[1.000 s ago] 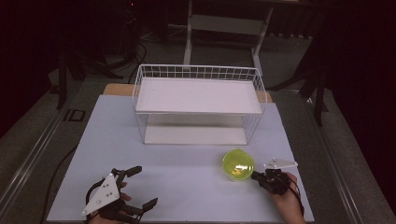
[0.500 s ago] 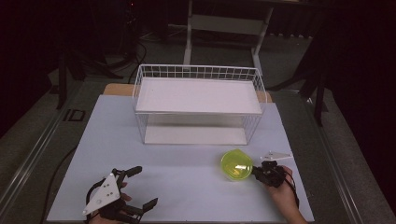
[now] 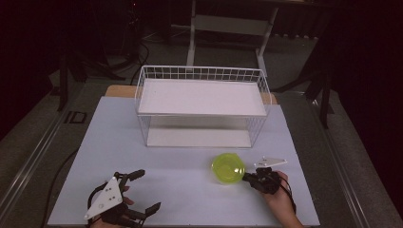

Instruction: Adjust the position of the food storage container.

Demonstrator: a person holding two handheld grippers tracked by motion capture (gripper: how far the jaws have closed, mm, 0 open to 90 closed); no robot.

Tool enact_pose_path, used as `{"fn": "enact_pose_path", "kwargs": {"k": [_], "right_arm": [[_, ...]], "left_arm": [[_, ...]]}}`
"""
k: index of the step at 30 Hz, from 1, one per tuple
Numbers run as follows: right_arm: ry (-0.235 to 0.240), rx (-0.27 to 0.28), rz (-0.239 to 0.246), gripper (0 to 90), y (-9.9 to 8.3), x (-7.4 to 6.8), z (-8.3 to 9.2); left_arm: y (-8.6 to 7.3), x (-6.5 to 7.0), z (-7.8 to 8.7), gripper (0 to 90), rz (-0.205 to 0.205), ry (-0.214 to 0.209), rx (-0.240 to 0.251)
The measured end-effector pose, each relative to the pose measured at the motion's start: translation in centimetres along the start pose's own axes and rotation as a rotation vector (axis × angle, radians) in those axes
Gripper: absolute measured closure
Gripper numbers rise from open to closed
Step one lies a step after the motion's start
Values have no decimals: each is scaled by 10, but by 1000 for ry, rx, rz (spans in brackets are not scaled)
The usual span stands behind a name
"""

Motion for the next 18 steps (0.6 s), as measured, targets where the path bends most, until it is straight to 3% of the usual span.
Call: {"fn": "enact_pose_path", "kwargs": {"k": [4, 8, 14, 18], "right_arm": [[-71, 6, -7, 900, 6, 18, -3], [-81, 18, -32, 900, 15, 29, -10], [-63, 9, -33, 900, 19, 26, -20], [-29, -6, -28, 900, 16, 13, -26]], "left_arm": [[0, 0, -1, 2, 2, -1, -3], [-1, -1, 0, 2, 3, 1, -6], [-1, 0, 0, 2, 4, -2, -5], [-1, 0, 0, 2, 2, -2, -5]]}}
Point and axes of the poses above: each handheld gripper's, and its own axes: z roughly backward along the jaws, y roughly out of its top, x roughly to its right, the point moved 4 cm from there along -z, roughly forward along the jaws, and after that the axes turned 9 degrees about x, right-handed, at the moved point
